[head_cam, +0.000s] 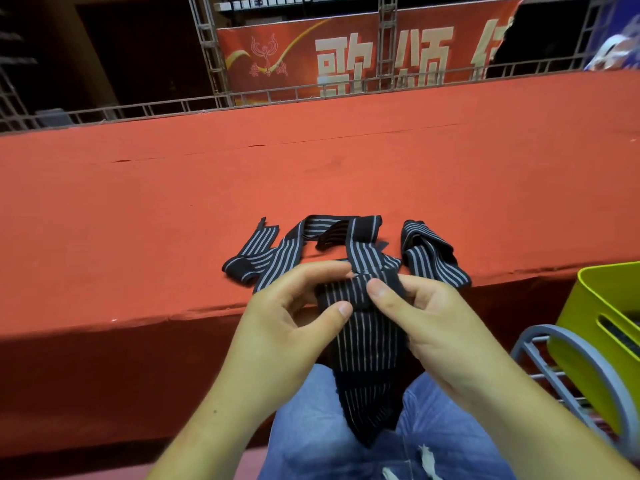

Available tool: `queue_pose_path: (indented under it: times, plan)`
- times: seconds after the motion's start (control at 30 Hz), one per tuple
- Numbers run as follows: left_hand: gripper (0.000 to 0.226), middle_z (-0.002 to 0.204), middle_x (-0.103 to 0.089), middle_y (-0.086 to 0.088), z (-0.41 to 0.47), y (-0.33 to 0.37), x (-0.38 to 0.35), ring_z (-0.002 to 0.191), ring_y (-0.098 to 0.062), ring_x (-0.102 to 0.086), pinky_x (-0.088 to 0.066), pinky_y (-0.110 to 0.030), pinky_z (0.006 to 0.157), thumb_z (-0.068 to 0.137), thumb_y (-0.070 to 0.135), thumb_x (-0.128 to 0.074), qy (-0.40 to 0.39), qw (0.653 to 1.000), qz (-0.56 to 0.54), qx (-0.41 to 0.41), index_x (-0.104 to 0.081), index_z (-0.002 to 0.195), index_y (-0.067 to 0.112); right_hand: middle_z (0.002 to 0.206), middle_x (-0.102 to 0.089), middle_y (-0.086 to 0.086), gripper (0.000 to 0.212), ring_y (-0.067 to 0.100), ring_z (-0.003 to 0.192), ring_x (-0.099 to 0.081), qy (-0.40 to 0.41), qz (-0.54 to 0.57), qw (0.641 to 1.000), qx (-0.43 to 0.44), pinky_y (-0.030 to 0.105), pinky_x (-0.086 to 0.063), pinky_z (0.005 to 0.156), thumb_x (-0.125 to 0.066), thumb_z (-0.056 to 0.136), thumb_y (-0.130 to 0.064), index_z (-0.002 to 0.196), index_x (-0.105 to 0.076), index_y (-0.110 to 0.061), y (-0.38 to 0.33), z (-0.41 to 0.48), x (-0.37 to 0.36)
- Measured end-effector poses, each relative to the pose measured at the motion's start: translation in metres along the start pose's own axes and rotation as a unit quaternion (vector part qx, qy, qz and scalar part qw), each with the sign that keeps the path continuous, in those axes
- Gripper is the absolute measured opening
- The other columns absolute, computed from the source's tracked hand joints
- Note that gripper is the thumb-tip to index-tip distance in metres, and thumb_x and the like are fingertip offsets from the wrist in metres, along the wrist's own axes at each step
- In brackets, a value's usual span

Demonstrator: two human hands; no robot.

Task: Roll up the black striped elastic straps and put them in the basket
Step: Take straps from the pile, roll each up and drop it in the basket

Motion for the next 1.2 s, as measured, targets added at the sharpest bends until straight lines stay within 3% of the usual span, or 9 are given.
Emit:
queue_pose_path:
  times: [0.17, 0.3, 0.63, 0.77, 0.9, 0.97, 1.03, 1.13, 1.2]
  plan:
    - [0.024, 0.103, -0.078, 0.014, 0.000, -0.008, -0.004, 0.098, -0.003, -0.073, -0.053, -0.015, 0.081, 0.090, 0.020, -0.074, -0.019, 0.998, -0.040, 0.041, -0.074, 0.112, 0.029, 0.106, -0.081, 0.009, 0.027, 0.027, 0.102, -0.078, 0.025, -0.014, 0.999, 0.045, 0.053, -0.057, 0.100, -0.066, 0.094, -0.038, 0.107, -0.082, -0.022, -0.007, -0.001, 0.004]
    - [0.017, 0.094, -0.080, 0.010, 0.000, -0.004, -0.004, 0.088, -0.003, -0.074, -0.052, -0.012, 0.074, 0.094, 0.010, -0.070, -0.018, 0.998, -0.051, 0.021, -0.077, 0.103, 0.022, 0.106, -0.081, 0.009, 0.029, 0.027, 0.103, -0.078, 0.009, -0.005, 1.000, 0.029, 0.050, -0.057, 0.099, -0.066, 0.092, -0.040, 0.107, -0.082, -0.022, -0.004, -0.001, 0.003]
    - [0.017, 0.096, -0.080, 0.007, 0.000, -0.008, -0.007, 0.088, -0.005, -0.075, -0.053, -0.014, 0.074, 0.094, 0.007, -0.069, -0.018, 0.997, -0.077, 0.025, -0.076, 0.106, 0.018, 0.104, -0.082, 0.007, 0.024, 0.023, 0.101, -0.078, 0.011, -0.037, 0.998, 0.040, 0.046, -0.059, 0.096, -0.065, 0.094, -0.036, 0.106, -0.083, -0.024, -0.006, 0.000, 0.003]
    - [0.018, 0.099, -0.080, 0.008, 0.000, -0.007, -0.005, 0.094, -0.009, -0.075, -0.056, -0.021, 0.080, 0.094, 0.010, -0.070, -0.010, 0.997, -0.072, 0.019, -0.076, 0.106, 0.021, 0.107, -0.081, 0.010, 0.035, 0.027, 0.105, -0.077, -0.013, -0.007, 1.000, 0.001, 0.052, -0.056, 0.102, -0.067, 0.087, -0.048, 0.107, -0.083, -0.024, -0.001, -0.002, 0.000]
    - [0.021, 0.100, -0.079, 0.003, 0.000, -0.005, 0.003, 0.094, -0.021, -0.074, -0.060, -0.038, 0.086, 0.090, 0.022, -0.073, 0.022, 0.998, -0.056, -0.004, -0.077, 0.106, 0.035, 0.106, -0.080, 0.015, 0.049, 0.035, 0.106, -0.076, -0.016, -0.022, 0.999, -0.034, 0.059, -0.053, 0.105, -0.070, 0.082, -0.057, 0.101, -0.081, -0.013, 0.008, -0.003, -0.001]
    - [0.028, 0.100, -0.079, 0.003, 0.000, -0.003, 0.005, 0.094, -0.022, -0.074, -0.060, -0.036, 0.085, 0.086, 0.023, -0.073, 0.036, 0.997, -0.073, -0.015, -0.077, 0.107, 0.041, 0.105, -0.079, 0.019, 0.051, 0.041, 0.107, -0.074, -0.008, -0.026, 0.999, -0.040, 0.060, -0.054, 0.104, -0.070, 0.082, -0.055, 0.100, -0.079, -0.008, 0.011, -0.003, 0.002]
    - [0.032, 0.103, -0.079, 0.008, 0.000, -0.001, 0.004, 0.096, -0.011, -0.074, -0.056, -0.022, 0.084, 0.083, 0.018, -0.072, 0.036, 0.994, -0.098, -0.019, -0.078, 0.107, 0.040, 0.107, -0.079, 0.019, 0.045, 0.037, 0.107, -0.075, -0.010, -0.010, 0.999, -0.043, 0.051, -0.058, 0.099, -0.068, 0.085, -0.047, 0.102, -0.080, -0.007, 0.013, -0.002, 0.003]
    - [0.033, 0.108, -0.076, 0.008, 0.001, -0.001, 0.003, 0.106, -0.013, -0.072, -0.053, -0.019, 0.088, 0.086, 0.013, -0.072, 0.031, 0.995, -0.082, -0.038, -0.079, 0.105, 0.039, 0.104, -0.080, 0.017, 0.037, 0.022, 0.092, -0.077, -0.028, 0.054, 0.997, -0.057, 0.028, -0.062, 0.076, -0.064, 0.086, -0.036, 0.102, -0.082, -0.009, 0.014, -0.001, 0.000]
    - [0.034, 0.109, -0.075, 0.009, 0.002, -0.004, 0.003, 0.109, -0.014, -0.070, -0.051, -0.017, 0.088, 0.088, 0.008, -0.072, 0.032, 0.997, -0.063, -0.044, -0.080, 0.105, 0.035, 0.099, -0.080, 0.012, 0.029, 0.015, 0.085, -0.076, -0.032, 0.080, 0.994, -0.062, 0.021, -0.058, 0.067, -0.059, 0.095, -0.029, 0.098, -0.084, -0.015, 0.014, -0.001, -0.002]
Point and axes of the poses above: each hand's wrist, its own z-axis towards the middle knuckle, its own x-axis out of the back of the hand, y = z × x, the point moved 8 cm from there along z, towards the middle knuckle
